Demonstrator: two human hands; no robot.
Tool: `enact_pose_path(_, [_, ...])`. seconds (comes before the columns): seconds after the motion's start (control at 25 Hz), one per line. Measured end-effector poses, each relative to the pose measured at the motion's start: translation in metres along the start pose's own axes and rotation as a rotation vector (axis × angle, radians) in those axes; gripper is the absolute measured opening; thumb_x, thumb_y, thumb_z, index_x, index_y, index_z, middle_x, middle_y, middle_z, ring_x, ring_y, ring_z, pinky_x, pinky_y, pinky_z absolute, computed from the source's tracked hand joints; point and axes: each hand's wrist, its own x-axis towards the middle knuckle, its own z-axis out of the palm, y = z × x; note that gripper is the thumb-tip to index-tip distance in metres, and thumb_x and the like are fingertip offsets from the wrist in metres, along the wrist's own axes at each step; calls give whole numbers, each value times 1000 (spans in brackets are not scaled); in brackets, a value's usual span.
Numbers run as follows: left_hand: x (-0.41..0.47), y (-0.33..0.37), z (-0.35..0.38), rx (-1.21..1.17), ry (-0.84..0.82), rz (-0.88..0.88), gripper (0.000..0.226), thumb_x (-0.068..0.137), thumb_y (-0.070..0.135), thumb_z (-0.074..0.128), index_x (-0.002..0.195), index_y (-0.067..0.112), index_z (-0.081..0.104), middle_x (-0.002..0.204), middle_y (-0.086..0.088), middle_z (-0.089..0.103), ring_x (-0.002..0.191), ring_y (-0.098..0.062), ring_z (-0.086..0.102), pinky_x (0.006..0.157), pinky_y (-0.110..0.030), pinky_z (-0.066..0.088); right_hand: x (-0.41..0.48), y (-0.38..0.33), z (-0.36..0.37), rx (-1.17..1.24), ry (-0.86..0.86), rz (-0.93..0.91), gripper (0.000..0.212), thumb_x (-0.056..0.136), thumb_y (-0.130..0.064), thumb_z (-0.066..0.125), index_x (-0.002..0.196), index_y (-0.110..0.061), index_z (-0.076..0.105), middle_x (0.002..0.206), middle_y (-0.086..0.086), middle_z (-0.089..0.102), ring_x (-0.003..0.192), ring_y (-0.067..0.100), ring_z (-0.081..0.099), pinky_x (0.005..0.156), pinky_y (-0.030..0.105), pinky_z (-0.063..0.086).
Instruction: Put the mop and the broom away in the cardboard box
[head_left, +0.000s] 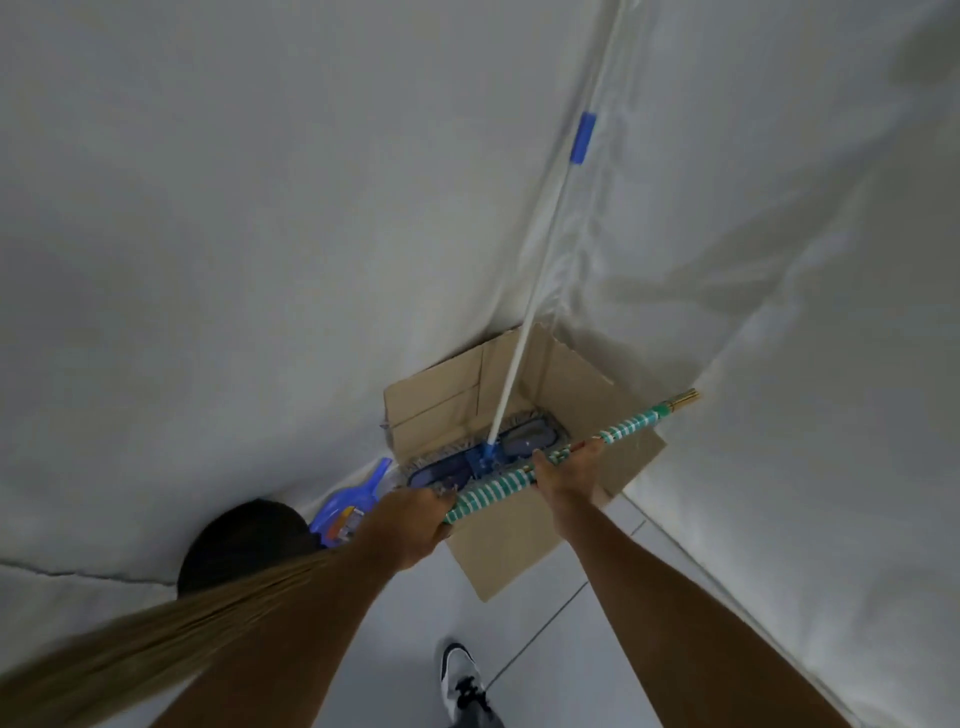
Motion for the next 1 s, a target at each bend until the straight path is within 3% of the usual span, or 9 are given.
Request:
enact_pose_path(0.24, [234, -55, 142, -116, -140, -100, 47, 100, 40, 45, 143, 21, 45, 131, -11, 61, 119, -32, 60, 94, -43, 50, 236, 123, 135, -105, -61, 164, 58, 84, -13, 78, 130, -12, 43, 131, 20, 59, 111, 42, 68, 90, 54, 61])
enact_pose_path(0.36, [359, -75, 256, -163, -191, -82, 45, 100, 37, 47, 142, 21, 48, 133, -13, 60, 120, -33, 59, 95, -43, 50, 355, 236, 201, -137, -73, 239, 81, 88, -17, 75, 155, -13, 29, 149, 19, 49, 122, 42, 63, 99, 52, 58])
enact_pose_path(0.52, [480, -97, 405, -201, -237, -136, 48, 98, 39, 51, 144, 23, 49, 140, -14, 57, 125, -33, 57, 100, -41, 48, 479, 377, 275, -185, -142, 331, 91, 91, -23, 69, 161, -16, 11, 152, 18, 44, 123, 40, 65, 103, 50, 56])
enact_pose_path(0.64, [529, -106, 491, -176, -215, -131, 48, 96, 44, 53, 139, 23, 53, 131, -12, 63, 118, -31, 61, 96, -41, 51, 534, 460, 314, -235, -209, 341, 92, 93, -24, 64, 162, -15, 3, 155, 20, 40, 117, 40, 69, 103, 50, 56])
enact_pose_path(0.76, [558, -110, 547, -264, -248, -181, 49, 94, 40, 58, 138, 19, 55, 133, -12, 63, 121, -31, 59, 101, -39, 48, 566, 505, 339, -281, -222, 291, 97, 91, -27, 69, 163, -12, 5, 156, 20, 39, 131, 39, 59, 109, 48, 51])
enact_pose_path(0.84, [569, -112, 565, -304, -249, -219, 49, 94, 38, 60, 138, 18, 56, 135, -12, 61, 123, -31, 57, 102, -38, 46, 575, 513, 348, -289, -222, 306, 101, 92, -28, 70, 162, -12, -1, 158, 19, 35, 134, 38, 57, 111, 46, 50])
enact_pose_path(1.0, [581, -118, 574, -247, -226, -258, 49, 94, 39, 59, 138, 20, 55, 138, -13, 58, 124, -32, 56, 103, -39, 45, 580, 511, 353, -242, -265, 332, 100, 90, -31, 73, 162, -9, 7, 160, 16, 34, 128, 39, 62, 108, 46, 53])
